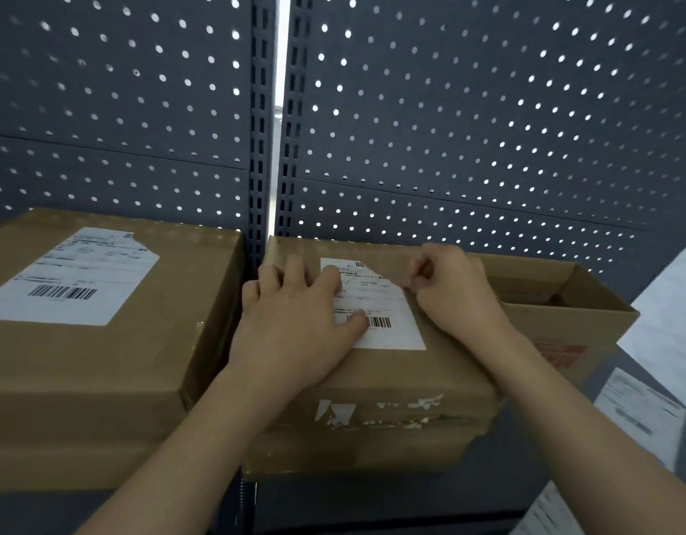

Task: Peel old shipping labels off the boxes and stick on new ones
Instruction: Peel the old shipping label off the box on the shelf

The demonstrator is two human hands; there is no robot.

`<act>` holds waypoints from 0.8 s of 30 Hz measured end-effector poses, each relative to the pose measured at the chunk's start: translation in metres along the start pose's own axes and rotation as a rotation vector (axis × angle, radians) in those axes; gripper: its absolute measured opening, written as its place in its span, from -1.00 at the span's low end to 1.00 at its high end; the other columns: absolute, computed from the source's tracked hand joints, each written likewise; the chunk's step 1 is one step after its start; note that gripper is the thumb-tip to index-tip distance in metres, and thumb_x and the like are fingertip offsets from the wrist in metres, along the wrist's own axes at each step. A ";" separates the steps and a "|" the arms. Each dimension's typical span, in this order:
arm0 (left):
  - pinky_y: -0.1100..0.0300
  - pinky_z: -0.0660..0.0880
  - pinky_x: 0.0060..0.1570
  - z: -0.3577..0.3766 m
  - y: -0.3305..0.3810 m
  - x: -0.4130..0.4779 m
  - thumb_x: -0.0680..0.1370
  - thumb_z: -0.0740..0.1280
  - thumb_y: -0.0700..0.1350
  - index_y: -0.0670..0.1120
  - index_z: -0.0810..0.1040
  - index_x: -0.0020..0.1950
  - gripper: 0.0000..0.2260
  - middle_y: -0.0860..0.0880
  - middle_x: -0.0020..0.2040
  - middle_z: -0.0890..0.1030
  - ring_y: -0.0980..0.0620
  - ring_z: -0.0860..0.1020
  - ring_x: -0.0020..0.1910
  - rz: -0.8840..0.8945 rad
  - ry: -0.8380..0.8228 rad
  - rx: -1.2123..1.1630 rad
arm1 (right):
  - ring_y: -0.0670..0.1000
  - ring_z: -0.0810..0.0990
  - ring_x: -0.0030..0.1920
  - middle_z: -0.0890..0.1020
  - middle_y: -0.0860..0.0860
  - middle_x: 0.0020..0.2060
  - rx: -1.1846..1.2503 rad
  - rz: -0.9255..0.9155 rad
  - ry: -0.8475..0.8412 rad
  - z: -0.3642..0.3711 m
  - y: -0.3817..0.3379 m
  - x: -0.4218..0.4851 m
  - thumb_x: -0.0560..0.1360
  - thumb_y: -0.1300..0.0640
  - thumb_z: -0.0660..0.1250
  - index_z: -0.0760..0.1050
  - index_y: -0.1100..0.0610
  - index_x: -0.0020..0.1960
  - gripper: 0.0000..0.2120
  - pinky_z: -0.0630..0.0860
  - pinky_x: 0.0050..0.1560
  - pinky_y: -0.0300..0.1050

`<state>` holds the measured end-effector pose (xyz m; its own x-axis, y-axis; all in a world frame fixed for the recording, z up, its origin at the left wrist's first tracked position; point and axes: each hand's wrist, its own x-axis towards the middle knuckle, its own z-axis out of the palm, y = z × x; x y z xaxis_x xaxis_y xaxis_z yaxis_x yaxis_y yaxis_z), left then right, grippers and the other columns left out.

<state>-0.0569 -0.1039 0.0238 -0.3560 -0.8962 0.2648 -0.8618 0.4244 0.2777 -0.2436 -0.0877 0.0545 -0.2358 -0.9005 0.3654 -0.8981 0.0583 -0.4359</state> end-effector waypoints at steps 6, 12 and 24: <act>-0.03 0.21 0.25 0.000 -0.001 0.000 0.52 0.06 0.35 0.16 0.31 0.30 -0.55 0.02 0.21 0.29 -0.08 0.23 0.23 0.008 -0.002 -0.007 | -0.09 0.66 -0.21 0.70 -0.10 -0.34 0.119 0.129 -0.107 -0.012 0.000 0.011 0.43 0.28 0.35 0.51 0.05 -0.26 -0.83 0.59 -0.06 -0.11; -0.05 0.22 0.28 0.000 -0.001 -0.001 0.53 0.05 0.35 0.15 0.30 0.30 -0.56 0.02 0.22 0.28 -0.09 0.24 0.25 0.014 0.001 -0.008 | -0.03 0.70 -0.27 0.71 -0.03 -0.36 0.147 0.195 -0.157 -0.018 -0.011 0.014 0.43 0.32 0.36 0.54 0.15 -0.26 -0.87 0.65 -0.01 -0.03; -0.07 0.22 0.28 0.002 0.000 0.001 0.51 0.04 0.34 0.13 0.29 0.29 -0.55 0.00 0.23 0.29 -0.12 0.24 0.26 0.020 -0.015 0.014 | 0.11 0.71 -0.16 0.72 0.11 -0.29 0.353 0.266 -0.241 -0.017 -0.002 0.019 0.43 0.34 0.42 0.54 0.12 -0.34 -0.77 0.65 0.00 0.00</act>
<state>-0.0577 -0.1054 0.0220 -0.3789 -0.8893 0.2561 -0.8594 0.4407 0.2590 -0.2527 -0.0978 0.0765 -0.3101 -0.9505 0.0217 -0.6280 0.1876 -0.7553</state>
